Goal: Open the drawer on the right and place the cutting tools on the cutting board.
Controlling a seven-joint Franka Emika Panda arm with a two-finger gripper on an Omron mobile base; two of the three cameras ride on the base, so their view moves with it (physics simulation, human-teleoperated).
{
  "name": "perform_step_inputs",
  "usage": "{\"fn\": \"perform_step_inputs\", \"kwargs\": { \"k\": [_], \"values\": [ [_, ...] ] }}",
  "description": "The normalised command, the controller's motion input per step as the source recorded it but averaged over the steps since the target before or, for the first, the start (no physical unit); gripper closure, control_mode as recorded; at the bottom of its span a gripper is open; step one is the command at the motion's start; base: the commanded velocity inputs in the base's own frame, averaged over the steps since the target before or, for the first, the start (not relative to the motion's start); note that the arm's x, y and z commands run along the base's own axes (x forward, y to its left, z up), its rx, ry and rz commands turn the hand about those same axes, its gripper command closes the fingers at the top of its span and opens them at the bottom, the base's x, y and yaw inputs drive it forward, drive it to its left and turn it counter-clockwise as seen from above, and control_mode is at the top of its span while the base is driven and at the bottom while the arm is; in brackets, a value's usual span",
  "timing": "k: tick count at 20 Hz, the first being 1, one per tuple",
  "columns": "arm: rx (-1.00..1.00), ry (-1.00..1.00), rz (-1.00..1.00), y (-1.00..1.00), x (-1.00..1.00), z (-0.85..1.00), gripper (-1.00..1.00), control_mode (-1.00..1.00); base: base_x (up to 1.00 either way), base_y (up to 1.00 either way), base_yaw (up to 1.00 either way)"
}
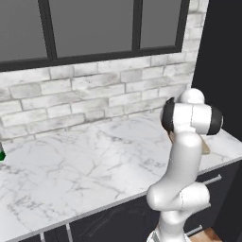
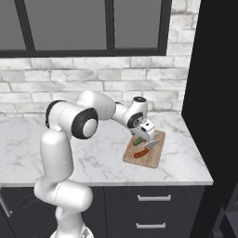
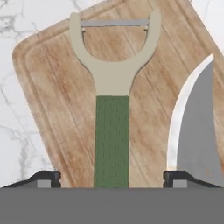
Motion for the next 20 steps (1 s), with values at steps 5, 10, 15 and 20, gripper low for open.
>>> {"fn": "perform_step_inputs", "kwargs": {
  "k": [5, 10, 15, 20],
  "values": [
    [-0.01, -0.12, 0.00, 0.18, -0.69, 0.41, -1.00, -1.00, 0.00, 0.00, 0.00],
    [-0.09, -0.20, 0.02, 0.51, -1.00, 0.48, -1.00, -1.00, 0.00, 0.00, 0.00],
    [-0.14, -0.16, 0.03, 0.56, -1.00, 0.22, -1.00, -1.00, 0.00, 0.00, 0.00],
    [-0.19, -0.08, 0.06, 0.57, -1.00, 0.03, -1.00, -1.00, 0.00, 0.00, 0.00]
  ]
}}
